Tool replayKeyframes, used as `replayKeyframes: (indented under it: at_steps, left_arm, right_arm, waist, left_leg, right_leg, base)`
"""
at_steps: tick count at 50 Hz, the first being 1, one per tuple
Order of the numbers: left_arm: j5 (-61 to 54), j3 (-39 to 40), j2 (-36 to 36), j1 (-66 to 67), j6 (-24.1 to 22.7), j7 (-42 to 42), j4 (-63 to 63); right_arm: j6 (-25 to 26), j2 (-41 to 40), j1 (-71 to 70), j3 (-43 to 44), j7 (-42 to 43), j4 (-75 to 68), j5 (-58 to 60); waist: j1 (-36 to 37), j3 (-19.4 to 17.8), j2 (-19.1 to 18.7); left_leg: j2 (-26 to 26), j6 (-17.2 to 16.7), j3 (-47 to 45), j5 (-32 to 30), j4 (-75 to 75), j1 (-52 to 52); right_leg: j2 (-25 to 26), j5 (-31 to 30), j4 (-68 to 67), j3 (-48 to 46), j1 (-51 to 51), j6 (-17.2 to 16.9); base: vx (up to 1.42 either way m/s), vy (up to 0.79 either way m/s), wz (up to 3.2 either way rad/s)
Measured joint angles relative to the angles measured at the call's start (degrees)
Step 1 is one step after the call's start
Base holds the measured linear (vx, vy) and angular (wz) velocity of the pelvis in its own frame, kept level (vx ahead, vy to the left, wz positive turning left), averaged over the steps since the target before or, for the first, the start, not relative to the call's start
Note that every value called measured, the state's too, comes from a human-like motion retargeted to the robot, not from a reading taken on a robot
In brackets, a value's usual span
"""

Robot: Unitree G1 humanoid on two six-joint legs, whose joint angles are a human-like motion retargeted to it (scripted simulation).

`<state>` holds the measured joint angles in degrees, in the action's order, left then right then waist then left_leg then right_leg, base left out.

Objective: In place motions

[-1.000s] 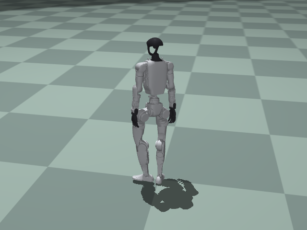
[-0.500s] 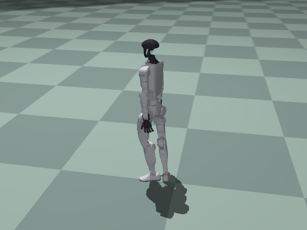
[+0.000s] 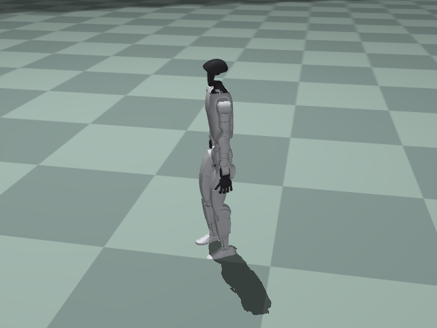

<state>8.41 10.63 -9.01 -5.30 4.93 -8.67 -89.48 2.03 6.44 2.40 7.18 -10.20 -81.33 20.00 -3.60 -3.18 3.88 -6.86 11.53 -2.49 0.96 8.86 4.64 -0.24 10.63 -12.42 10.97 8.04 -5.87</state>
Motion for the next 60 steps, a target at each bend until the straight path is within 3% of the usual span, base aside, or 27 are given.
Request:
replayKeyframes:
  at_steps: [2,7,10,17,35,47,57,60]
  left_arm:
    - [0.44,0.5,-0.21,0.54,0.35,-0.09,-1.0]
    - [1.86,1.35,-0.15,1.78,1.18,0.68,-3.01]
    - [0.41,2.06,0.85,2.89,0.88,1.31,-3.01]
    - [-0.99,5.17,3.19,6.1,1.01,1.03,-2.44]
    - [-1.3,2.11,4.91,4.62,-0.19,0.18,3.53]
    - [-1.03,2.66,4.43,5.53,0.3,0.05,1.67]
    - [-1.24,2.47,5.25,5.62,0.58,0.48,0.43]
    - [-1.02,2.06,5.71,5.9,0.5,0.22,1.05]
  right_arm:
    - [-0.08,-0.14,-0.24,0.03,-0.08,0.77,-0.53]
    - [0.34,-0.49,-0.85,1.01,-1.71,1.47,-1.26]
    - [0.6,-0.51,-1.31,1.41,-3.11,2.68,-0.26]
    - [0.42,-1.08,-1.19,-0.64,-3.08,4.42,0.59]
    - [1.48,-0.75,-1.27,-1.74,-3.68,1.49,4.68]
    - [2.38,-0.22,0.51,0.43,-2.54,-2.38,2.72]
    - [2.49,0.03,0.75,0.82,-2.5,-2.96,3.6]
    - [2.48,0.14,0.67,0.49,-2.6,-2.61,3.62]
  waist:
    - [-0.47,-0.2,0.83]
    - [4.59,-0.33,0.59]
    - [6.12,-0.74,-0.16]
    - [4.86,2.5,-1.2]
    - [5.45,1.22,-0.91]
    - [4.1,1.06,-1.7]
    - [2.98,1.96,-1.78]
    - [2.88,2.53,-2.39]
  left_leg:
    - [-1.52,0.03,2.14,-0.07,0.24,-0.71]
    - [-2.02,-0.11,3.68,-0.67,-0.87,-3.15]
    - [-1.82,-0.51,5.22,-0.82,-0.94,-4.34]
    - [-1.9,-1.54,9.82,-0.86,0.07,-3.0]
    - [-0.92,-6.17,16.46,-2.26,0.6,0.14]
    - [-0.13,-7.33,15.11,-2.67,1.12,0.59]
    - [1.22,-5.12,1.73,-1.17,2.47,0.88]
    - [1.31,-5.46,2.22,-1.53,1.25,0.55]
  right_leg:
    - [-0.93,-2.43,2.73,1.51,-0.55,-2.5]
    - [-0.09,-1.47,1.58,-1.17,-2.71,1.16]
    - [-0.84,-0.68,1.79,-3.29,-4.62,0.87]
    - [-1.83,-0.81,5.82,-9.93,-7.82,2.34]
    - [-2.04,-1.13,7.58,-20.61,-9.14,4.98]
    - [-1.36,-2.3,8.46,-22.72,-10.01,6.19]
    - [-1.82,-3.31,9.08,-24.1,-10.19,6.44]
    - [-1.4,-3.66,9.07,-24.09,-9.97,6.57]
  base:
    - [0.13,-0.12,1.24]
    - [0.12,-0.08,0.57]
    - [0.03,-0.06,0.83]
    - [0.02,-0.05,0.86]
    - [-0.14,-0.1,0.57]
    - [-0.06,-0.01,0.13]
    - [0.0,0.0,0.04]
    - [0.0,0.0,0.0]
